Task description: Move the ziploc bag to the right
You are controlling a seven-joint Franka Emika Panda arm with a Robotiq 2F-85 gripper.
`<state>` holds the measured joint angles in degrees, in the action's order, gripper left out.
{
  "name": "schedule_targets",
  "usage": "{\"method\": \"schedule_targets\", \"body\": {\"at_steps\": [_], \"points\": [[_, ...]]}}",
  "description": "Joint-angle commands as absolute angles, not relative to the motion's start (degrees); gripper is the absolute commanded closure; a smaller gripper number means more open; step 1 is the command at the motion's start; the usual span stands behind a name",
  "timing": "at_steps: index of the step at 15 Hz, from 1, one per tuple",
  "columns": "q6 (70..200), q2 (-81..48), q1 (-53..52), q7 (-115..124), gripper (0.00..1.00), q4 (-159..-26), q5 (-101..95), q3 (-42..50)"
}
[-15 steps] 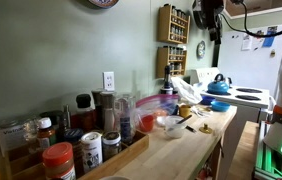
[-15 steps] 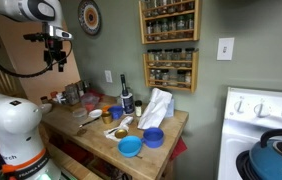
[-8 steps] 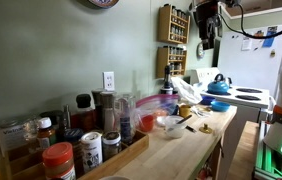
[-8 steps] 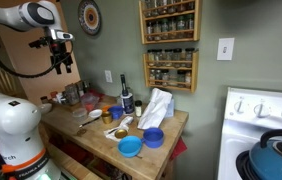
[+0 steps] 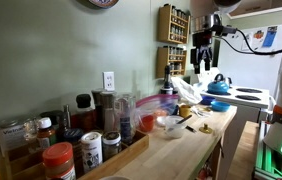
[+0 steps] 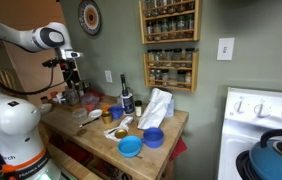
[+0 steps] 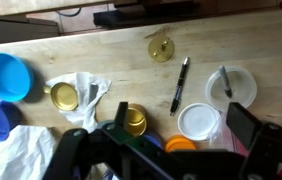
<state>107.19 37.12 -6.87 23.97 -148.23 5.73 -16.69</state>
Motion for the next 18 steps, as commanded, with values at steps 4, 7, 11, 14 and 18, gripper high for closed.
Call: {"method": "schedule_targets", "body": {"at_steps": [4, 7, 11, 14, 18], "points": [[114.6, 35.3, -8.2, 25.3, 0.0, -149.0, 10.1, -16.4], [128.8, 32.0, -10.7, 24.2, 0.0, -150.9, 17.2, -17.2], [145.0, 26.1, -14.3, 18.1, 0.0, -153.3, 18.4, -17.0], [153.7, 20.1, -14.9, 15.0, 0.0, -153.5, 15.1, -17.9], [155.8, 13.5, -15.4, 9.6, 0.0, -152.5, 12.6, -15.9]]}}
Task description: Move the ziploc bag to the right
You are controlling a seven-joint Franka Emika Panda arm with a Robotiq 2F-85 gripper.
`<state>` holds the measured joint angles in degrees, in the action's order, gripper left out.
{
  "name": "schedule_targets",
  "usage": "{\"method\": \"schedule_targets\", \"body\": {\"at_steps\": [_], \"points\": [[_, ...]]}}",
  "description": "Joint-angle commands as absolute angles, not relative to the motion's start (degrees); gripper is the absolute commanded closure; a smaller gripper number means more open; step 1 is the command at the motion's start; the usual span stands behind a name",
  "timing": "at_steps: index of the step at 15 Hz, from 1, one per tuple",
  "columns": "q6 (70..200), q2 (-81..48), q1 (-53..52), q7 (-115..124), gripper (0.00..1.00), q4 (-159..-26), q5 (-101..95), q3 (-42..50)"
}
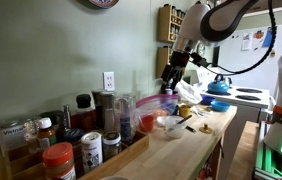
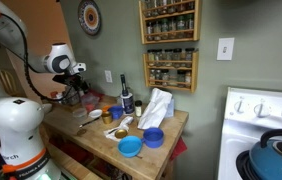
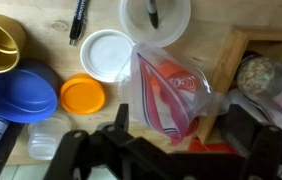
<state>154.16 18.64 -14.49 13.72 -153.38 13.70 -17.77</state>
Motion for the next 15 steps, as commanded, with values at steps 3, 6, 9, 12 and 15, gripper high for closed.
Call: {"method": "schedule_targets", "body": {"at_steps": [3, 6, 9, 12, 15], "points": [[156.7, 10.6, -14.9, 7.0, 0.25, -152.3, 11.1, -15.1], [158.6, 9.6, -14.8, 5.7, 0.5, -151.8, 11.1, -14.4], [159.4, 9.4, -14.6, 5.2, 0.72, -150.9, 10.8, -13.9], [158.8, 9.5, -14.3, 5.5, 0.95, -150.7, 9.7, -13.9], [158.5, 9.8, -14.6, 5.4, 1.0, -151.1, 10.6, -13.6]]}}
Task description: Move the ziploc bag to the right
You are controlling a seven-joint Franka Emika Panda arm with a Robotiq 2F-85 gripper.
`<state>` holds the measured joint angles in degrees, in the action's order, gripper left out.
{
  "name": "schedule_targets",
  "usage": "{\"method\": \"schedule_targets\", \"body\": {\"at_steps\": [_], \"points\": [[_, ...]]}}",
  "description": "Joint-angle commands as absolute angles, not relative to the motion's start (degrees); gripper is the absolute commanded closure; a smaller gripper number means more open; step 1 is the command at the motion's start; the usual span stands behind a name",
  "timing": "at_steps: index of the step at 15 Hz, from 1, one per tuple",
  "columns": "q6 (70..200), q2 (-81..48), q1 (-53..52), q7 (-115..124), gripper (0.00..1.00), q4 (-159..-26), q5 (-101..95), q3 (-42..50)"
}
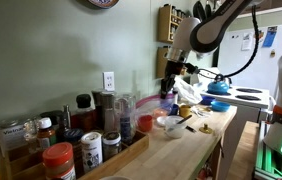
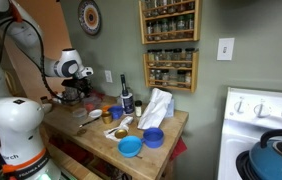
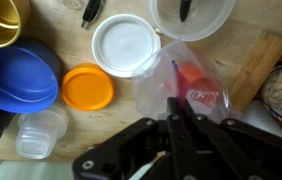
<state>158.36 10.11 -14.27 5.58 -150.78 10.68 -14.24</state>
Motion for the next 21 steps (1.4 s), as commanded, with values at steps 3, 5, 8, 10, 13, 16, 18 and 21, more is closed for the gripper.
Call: {"method": "schedule_targets", "body": {"at_steps": [3, 5, 8, 10, 13, 16, 18, 21], "points": [[158.5, 10.6, -16.7, 4.7, 0.98, -149.7, 17.9, -12.3], [156.6, 12.5, -17.7, 5.3, 0.99, -147.5, 25.0, -11.2], [155.4, 17.3, -15.6, 10.0, 0.99, -144.7, 26.8, -10.3], [156.5, 20.5, -13.3, 14.6, 0.99, -144.0, 25.0, -10.0], [157.3, 19.8, -14.1, 13.5, 0.98, -142.5, 25.7, -9.1], [157.7, 21.4, -11.8, 19.2, 0.99, -142.6, 24.2, -10.6], [162.0, 20.3, -6.1, 28.9, 0.99, -142.6, 18.4, -14.7], [166.0, 20.4, 2.9, 41.4, 0.99, -142.3, 9.8, -20.9]]}}
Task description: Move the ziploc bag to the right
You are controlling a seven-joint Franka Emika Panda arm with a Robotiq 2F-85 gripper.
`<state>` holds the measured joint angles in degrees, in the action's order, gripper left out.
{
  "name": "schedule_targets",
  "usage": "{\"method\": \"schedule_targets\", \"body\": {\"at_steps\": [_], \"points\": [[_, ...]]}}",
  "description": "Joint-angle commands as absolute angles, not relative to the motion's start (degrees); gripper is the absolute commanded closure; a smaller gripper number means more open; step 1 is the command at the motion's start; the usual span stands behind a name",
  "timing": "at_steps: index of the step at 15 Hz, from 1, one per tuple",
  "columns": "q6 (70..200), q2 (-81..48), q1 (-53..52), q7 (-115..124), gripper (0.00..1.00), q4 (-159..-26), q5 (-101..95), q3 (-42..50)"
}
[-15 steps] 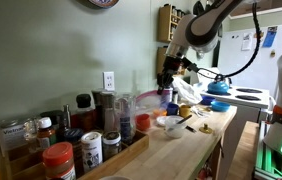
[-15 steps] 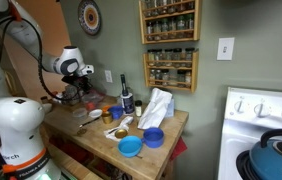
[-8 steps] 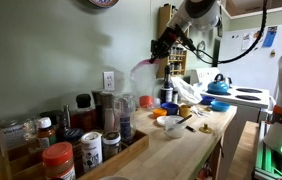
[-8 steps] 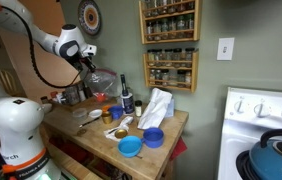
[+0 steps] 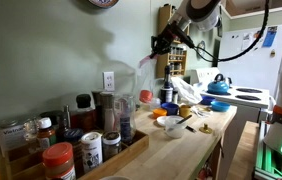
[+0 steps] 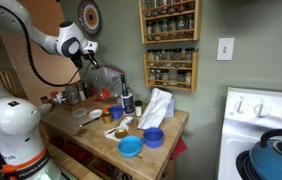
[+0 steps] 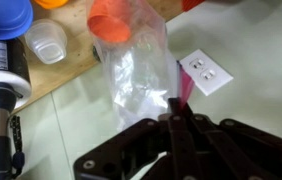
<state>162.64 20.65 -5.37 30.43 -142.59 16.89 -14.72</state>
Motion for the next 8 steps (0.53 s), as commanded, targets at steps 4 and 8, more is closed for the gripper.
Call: {"method": "schedule_targets", "body": {"at_steps": [4, 8], "points": [[166.8, 20.8, 7.2, 45.7, 0.98, -142.2, 6.1, -23.6], [167.9, 24.2, 23.2, 61.7, 0.99, -142.8, -3.0, -34.1]]}}
